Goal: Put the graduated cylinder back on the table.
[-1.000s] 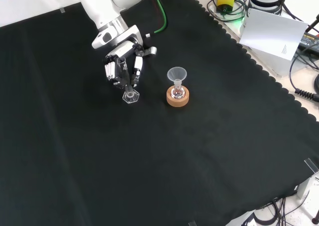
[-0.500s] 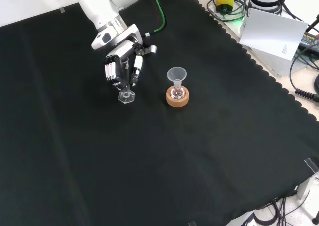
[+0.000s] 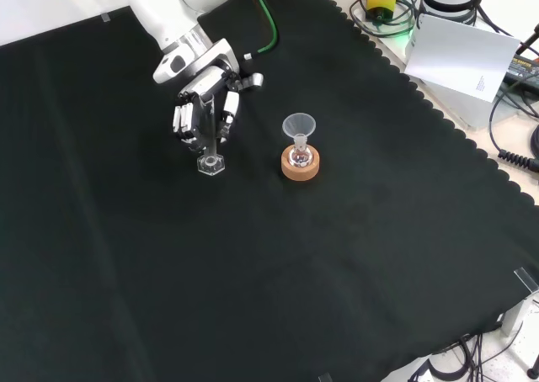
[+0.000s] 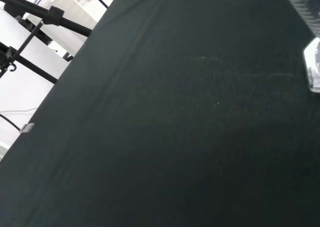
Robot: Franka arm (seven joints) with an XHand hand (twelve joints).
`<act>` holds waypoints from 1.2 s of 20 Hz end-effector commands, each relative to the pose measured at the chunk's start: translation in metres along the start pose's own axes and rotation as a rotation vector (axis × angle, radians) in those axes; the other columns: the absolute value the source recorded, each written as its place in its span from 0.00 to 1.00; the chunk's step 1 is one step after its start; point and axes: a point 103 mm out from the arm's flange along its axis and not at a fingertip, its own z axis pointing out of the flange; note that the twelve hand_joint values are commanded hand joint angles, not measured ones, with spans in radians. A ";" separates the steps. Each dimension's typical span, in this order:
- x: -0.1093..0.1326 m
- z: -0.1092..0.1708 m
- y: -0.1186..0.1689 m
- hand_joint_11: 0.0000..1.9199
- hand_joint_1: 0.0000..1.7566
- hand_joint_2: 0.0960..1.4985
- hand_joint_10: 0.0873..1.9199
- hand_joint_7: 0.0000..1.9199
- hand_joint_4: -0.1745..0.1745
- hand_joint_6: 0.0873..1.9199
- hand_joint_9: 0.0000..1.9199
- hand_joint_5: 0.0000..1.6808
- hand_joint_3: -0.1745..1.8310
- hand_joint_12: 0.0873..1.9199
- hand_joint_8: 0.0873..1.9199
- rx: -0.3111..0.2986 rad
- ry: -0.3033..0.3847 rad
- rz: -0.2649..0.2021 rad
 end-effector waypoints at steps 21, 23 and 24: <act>0.016 -0.097 -0.076 0.02 0.43 0.58 0.39 0.00 0.20 0.00 0.07 0.09 0.00 0.75 0.24 -0.158 -0.144 0.130; 0.021 -0.108 -0.092 0.02 0.43 0.58 0.40 0.00 0.21 0.00 0.08 0.09 0.00 0.75 0.25 -0.177 -0.161 0.151; 0.024 -0.113 -0.100 0.02 0.43 0.58 0.40 0.00 0.21 0.00 0.08 0.09 0.00 0.75 0.26 -0.186 -0.167 0.160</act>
